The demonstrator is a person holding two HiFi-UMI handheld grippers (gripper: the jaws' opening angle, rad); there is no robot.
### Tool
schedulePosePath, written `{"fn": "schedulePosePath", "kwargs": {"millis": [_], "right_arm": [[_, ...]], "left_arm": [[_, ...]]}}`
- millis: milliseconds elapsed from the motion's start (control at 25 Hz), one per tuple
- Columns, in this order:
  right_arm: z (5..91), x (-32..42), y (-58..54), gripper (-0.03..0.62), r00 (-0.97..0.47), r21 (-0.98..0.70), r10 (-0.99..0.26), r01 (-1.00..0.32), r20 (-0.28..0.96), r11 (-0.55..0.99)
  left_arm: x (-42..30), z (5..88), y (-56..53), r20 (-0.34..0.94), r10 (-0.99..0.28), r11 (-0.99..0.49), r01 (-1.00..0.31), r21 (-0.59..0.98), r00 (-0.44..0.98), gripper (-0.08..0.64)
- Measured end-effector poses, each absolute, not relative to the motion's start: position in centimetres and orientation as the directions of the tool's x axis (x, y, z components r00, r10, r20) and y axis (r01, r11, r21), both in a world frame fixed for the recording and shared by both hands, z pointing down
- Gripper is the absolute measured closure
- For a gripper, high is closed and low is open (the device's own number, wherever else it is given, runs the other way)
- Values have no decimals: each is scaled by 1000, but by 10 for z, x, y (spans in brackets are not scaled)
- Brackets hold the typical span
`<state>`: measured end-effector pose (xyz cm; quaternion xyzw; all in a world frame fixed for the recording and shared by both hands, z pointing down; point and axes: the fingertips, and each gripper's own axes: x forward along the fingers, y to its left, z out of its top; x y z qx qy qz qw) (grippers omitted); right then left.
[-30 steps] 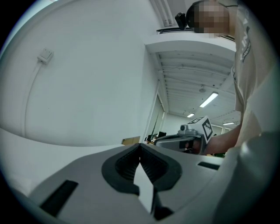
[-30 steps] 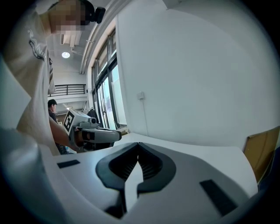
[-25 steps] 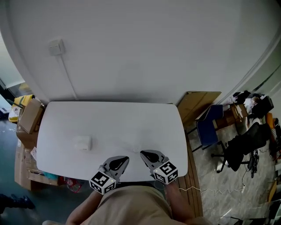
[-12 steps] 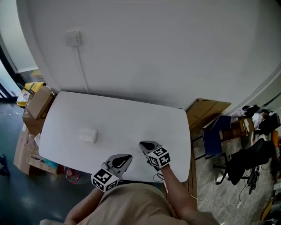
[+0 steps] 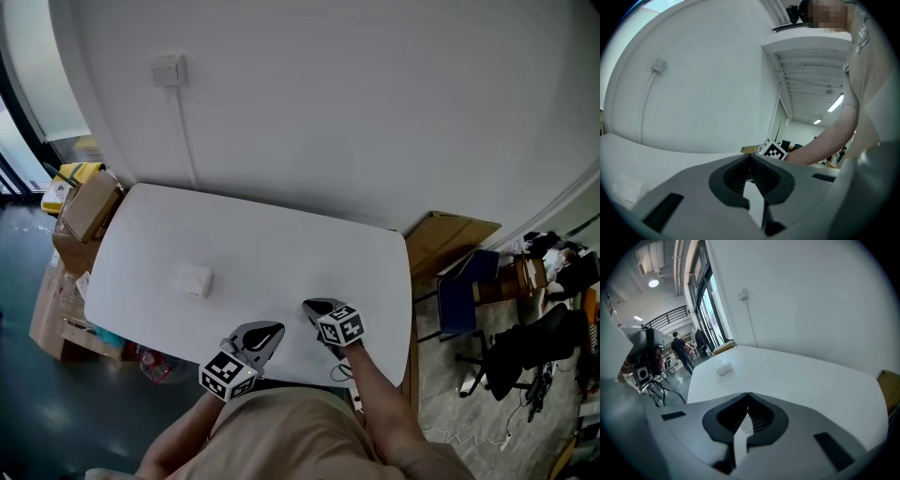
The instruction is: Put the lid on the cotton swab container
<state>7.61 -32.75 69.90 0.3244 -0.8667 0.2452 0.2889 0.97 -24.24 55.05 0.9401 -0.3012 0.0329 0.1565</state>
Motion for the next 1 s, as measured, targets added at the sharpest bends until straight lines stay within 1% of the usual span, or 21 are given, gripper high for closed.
{"fn": "schedulePosePath", "kwargs": {"millis": [520, 680, 880, 1000], "right_arm": [[721, 75, -322, 577, -617, -289, -383, -716, 688, 636], [725, 75, -318, 577, -584, -220, -366, -700, 725, 680], [725, 75, -318, 577, -579, -205, -382, -703, 720, 681], [726, 73, -317, 577, -555, -131, -399, -686, 730, 715]], "left_arm": [[8, 558, -249, 176, -536, -775, -564, 284, 826, 547], [12, 558, -251, 175, -527, -780, -555, 288, 832, 548], [18, 558, -255, 179, -517, -787, -547, 284, 837, 547], [21, 558, -257, 178, -517, -787, -547, 286, 837, 547]]}}
